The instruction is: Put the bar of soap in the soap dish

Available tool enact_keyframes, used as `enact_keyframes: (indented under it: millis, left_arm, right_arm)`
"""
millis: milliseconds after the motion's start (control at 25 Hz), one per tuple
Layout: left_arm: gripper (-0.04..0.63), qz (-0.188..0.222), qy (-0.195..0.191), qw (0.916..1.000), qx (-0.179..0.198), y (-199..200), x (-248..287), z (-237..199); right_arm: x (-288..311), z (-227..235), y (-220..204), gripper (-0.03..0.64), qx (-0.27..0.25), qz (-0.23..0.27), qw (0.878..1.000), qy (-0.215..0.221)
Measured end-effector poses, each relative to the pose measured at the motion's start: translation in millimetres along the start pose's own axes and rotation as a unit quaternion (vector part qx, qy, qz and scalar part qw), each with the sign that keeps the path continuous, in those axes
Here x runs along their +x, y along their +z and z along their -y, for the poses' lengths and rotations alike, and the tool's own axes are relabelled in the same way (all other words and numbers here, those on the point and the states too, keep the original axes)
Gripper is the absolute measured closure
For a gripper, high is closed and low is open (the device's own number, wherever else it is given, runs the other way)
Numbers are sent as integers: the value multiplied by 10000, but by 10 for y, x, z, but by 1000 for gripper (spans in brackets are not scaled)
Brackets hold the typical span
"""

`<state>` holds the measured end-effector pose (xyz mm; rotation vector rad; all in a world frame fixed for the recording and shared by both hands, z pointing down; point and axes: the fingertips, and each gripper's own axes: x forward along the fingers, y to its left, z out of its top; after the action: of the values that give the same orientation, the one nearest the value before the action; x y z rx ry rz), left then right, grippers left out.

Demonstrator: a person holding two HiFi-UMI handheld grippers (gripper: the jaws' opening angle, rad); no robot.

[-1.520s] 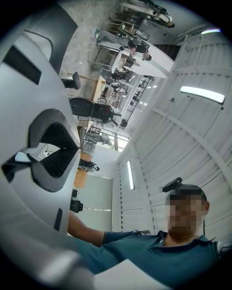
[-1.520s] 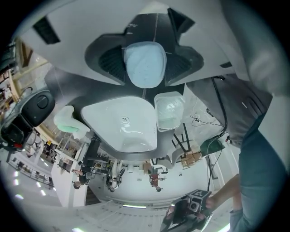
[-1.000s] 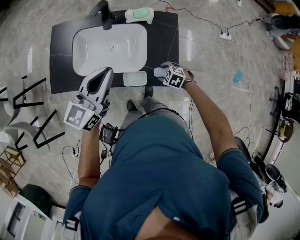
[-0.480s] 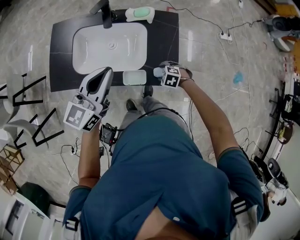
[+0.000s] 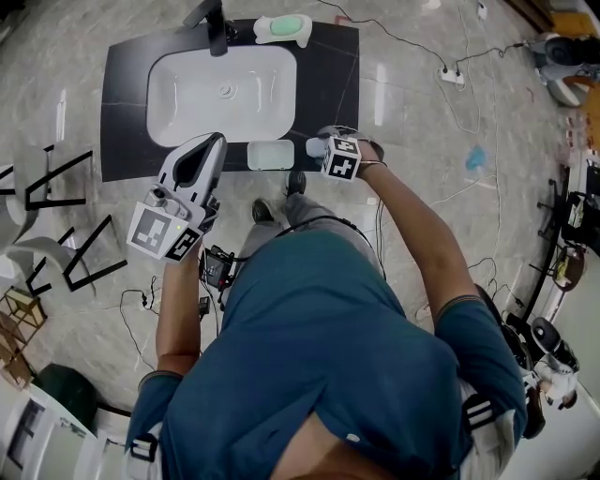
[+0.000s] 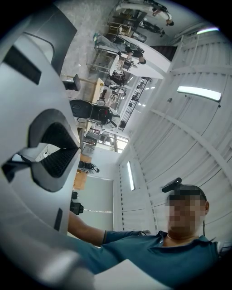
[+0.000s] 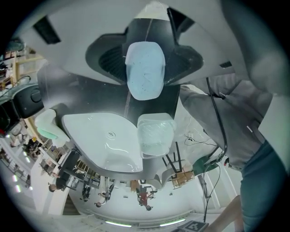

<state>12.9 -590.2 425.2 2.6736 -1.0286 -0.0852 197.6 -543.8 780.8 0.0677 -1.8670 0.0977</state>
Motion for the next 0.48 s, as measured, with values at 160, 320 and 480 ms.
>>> enact_keyframes:
  millis: [160,320,480]
  left_arm:
    - [592,11,21,10000,4,3,-52,-19]
    - [592,55,24,10000,3,24,-83,-22]
    - [592,91,38,10000,6,17,-148,-35]
  right_arm:
    - [-129,-67,148,345,-19,197,9998,-91]
    - [-291,-61,297,347,-75,339,9991,-249]
    - [-410,-66,463,348,-149,470,9981,-358]
